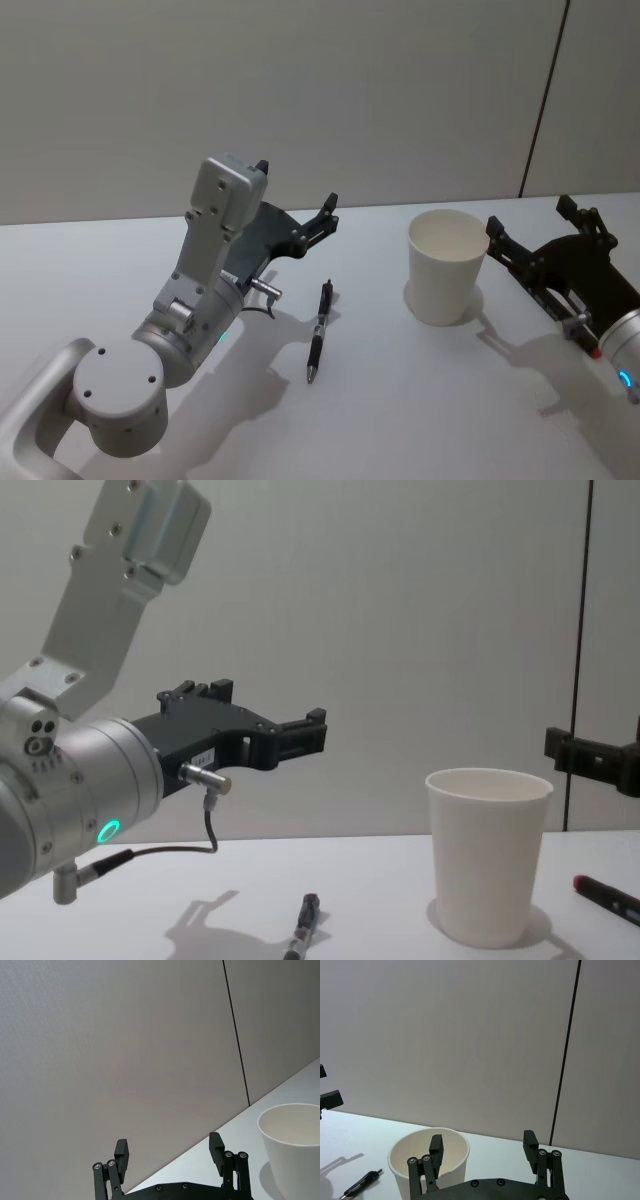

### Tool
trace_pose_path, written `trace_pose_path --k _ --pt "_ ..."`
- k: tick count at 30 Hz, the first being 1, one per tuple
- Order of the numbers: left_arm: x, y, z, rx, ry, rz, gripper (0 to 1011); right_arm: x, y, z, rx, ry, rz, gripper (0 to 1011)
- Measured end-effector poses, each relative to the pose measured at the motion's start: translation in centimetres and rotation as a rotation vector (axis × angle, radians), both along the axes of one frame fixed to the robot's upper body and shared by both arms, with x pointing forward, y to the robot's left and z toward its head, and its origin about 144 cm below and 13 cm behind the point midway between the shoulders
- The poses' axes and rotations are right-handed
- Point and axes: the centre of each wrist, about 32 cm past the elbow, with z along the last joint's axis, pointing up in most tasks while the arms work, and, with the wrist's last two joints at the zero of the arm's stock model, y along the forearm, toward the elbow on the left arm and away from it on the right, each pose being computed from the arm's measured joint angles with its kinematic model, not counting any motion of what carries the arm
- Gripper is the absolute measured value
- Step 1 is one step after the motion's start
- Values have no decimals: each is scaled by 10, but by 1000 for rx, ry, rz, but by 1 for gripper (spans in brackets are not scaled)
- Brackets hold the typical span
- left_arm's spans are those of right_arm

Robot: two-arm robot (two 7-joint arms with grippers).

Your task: Place the pen into the pen holder.

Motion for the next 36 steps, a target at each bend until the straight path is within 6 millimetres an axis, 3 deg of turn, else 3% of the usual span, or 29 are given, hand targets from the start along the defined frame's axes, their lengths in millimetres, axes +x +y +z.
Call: trace_pose_path --k 36 --pt "0 0 0 0 0 0 1001 0 0 0 0 0 0 1002"
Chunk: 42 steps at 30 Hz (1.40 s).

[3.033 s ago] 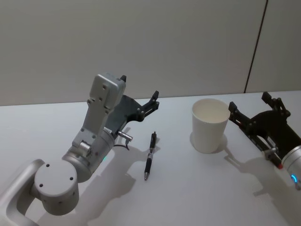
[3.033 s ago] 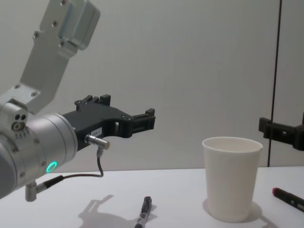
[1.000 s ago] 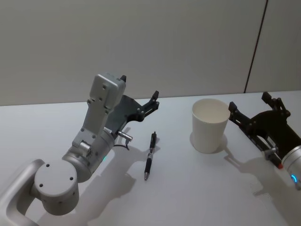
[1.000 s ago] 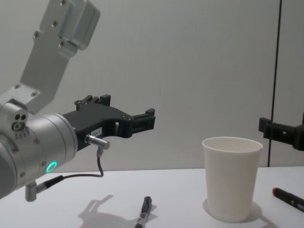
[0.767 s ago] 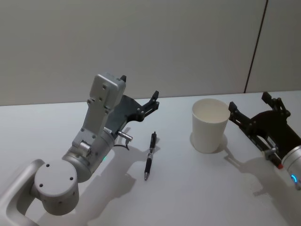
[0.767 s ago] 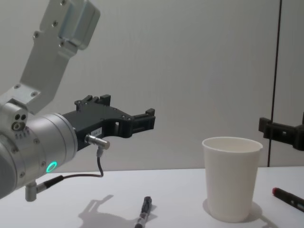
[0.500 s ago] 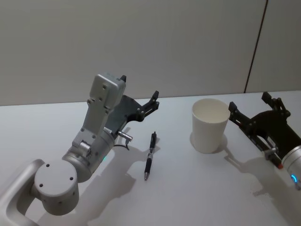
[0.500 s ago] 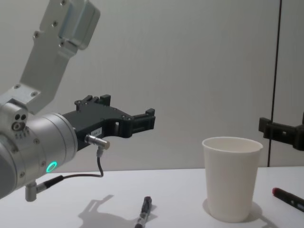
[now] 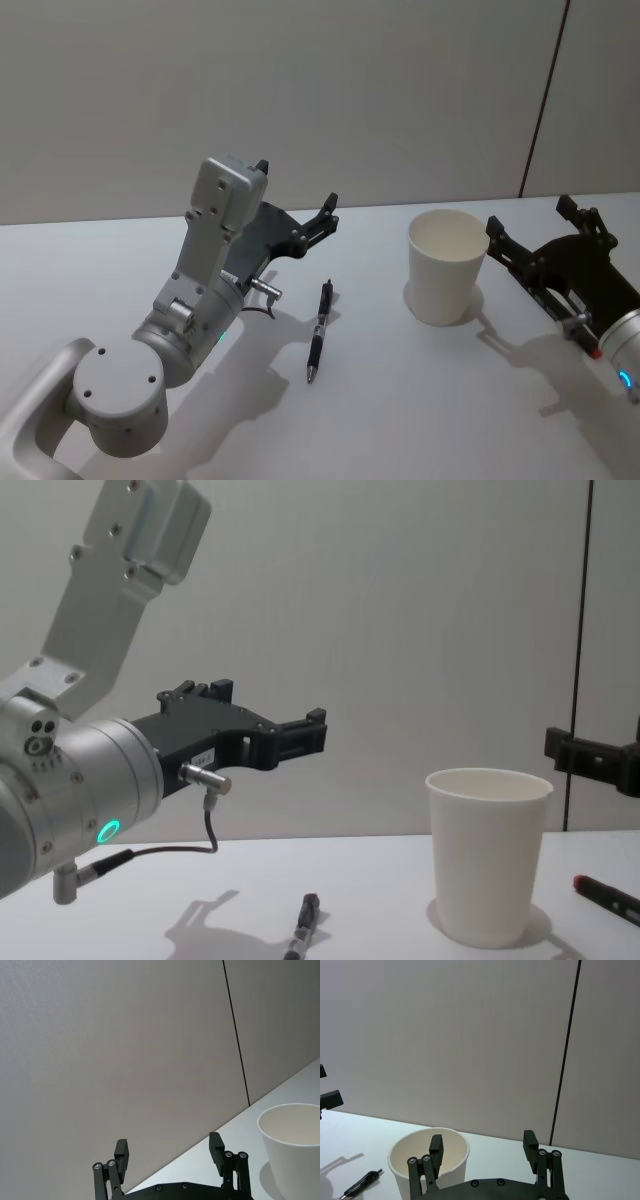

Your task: Place the pen into the pen holder.

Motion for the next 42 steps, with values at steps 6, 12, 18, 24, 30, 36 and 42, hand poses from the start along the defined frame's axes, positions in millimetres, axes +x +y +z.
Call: trace_pose_path --k 6,12,18,24,30,36,42 --pt "0 0 0 0 0 0 1001 0 0 0 0 0 0 1001" --pt "0 0 0 0 0 0 1001 0 0 0 0 0 0 1002" --pt "0 0 0 0 0 0 1001 0 0 0 0 0 0 1002" --pt "0 0 0 0 0 0 1001 0 0 0 0 0 0 1002" --pt "0 0 0 0 0 0 1001 0 0 0 0 0 0 1001" --pt "0 0 0 0 0 0 1001 0 0 0 0 0 0 1001" --pt "0 0 0 0 0 0 1001 0 0 0 0 0 0 1002"
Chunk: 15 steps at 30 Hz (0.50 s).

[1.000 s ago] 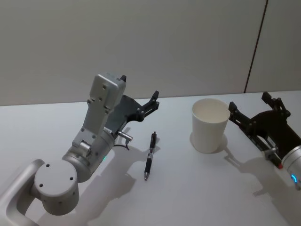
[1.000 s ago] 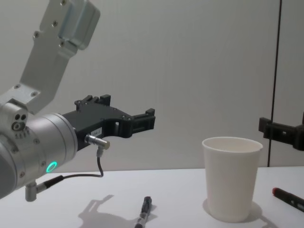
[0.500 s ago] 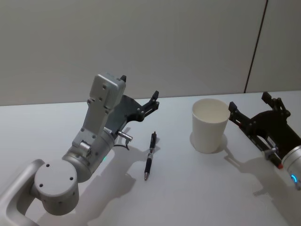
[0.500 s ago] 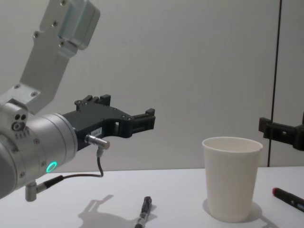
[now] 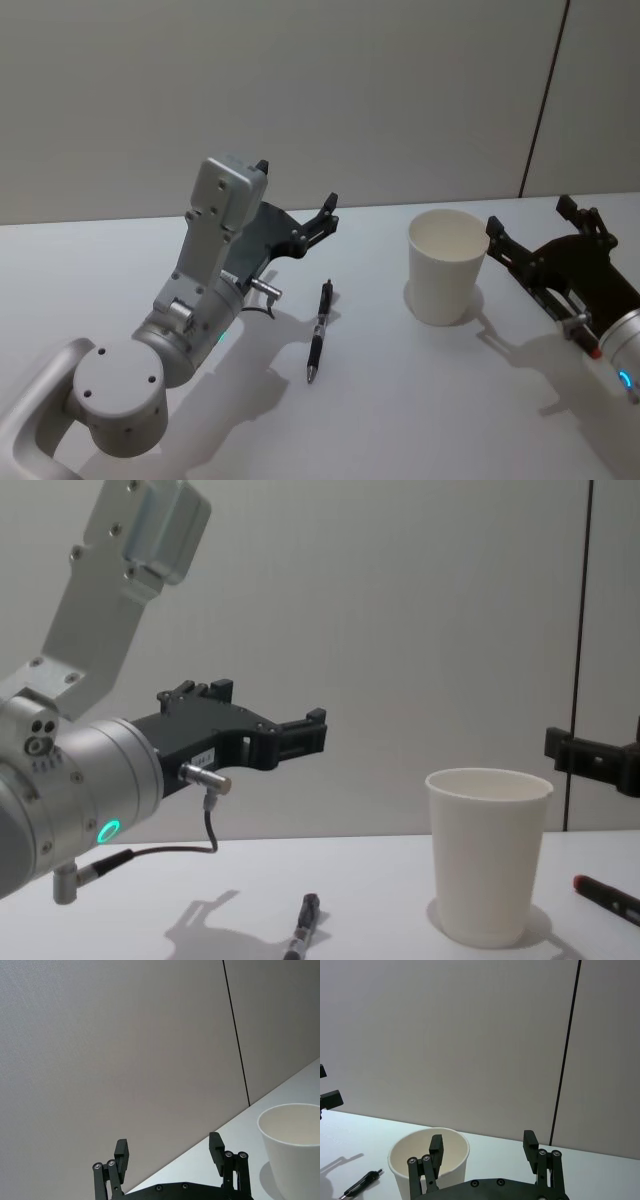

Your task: Place the pen into the pen holder.

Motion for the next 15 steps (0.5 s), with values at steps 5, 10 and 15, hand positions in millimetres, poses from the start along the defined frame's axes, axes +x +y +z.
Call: trace_pose_path --k 5,10,15 --pt "0 0 0 0 0 0 1001 0 0 0 0 0 0 1001" --pt "0 0 0 0 0 0 1001 0 0 0 0 0 0 1001" --pt "0 0 0 0 0 0 1001 0 0 0 0 0 0 1002"
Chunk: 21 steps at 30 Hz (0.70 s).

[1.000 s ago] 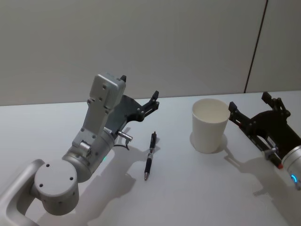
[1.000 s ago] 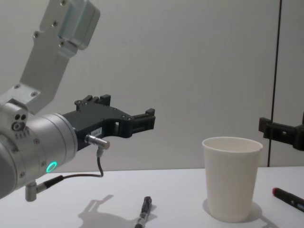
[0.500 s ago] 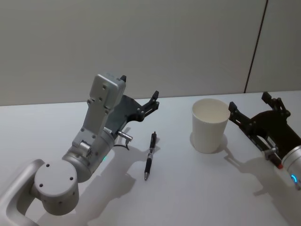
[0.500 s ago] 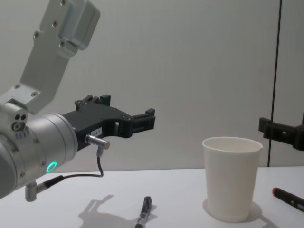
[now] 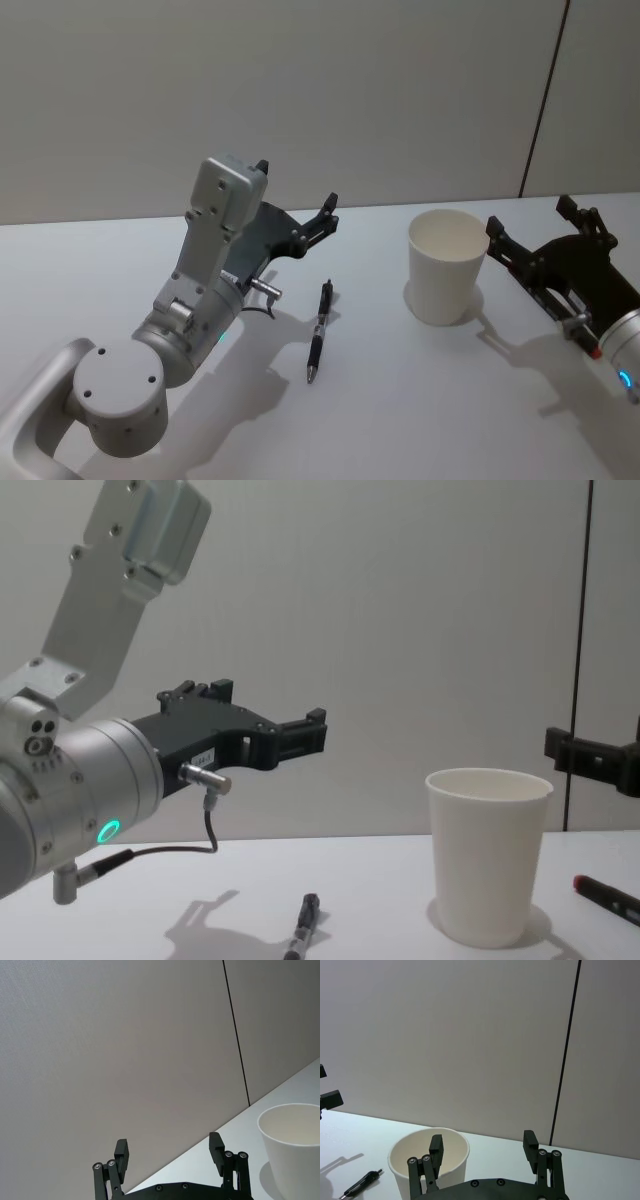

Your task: Place the pen into the pen holder.

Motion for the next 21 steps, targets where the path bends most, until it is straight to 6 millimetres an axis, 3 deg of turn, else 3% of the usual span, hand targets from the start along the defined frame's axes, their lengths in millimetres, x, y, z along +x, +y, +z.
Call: trace_pose_path --k 21 --pt "0 0 0 0 0 0 1001 0 0 0 0 0 0 1002"
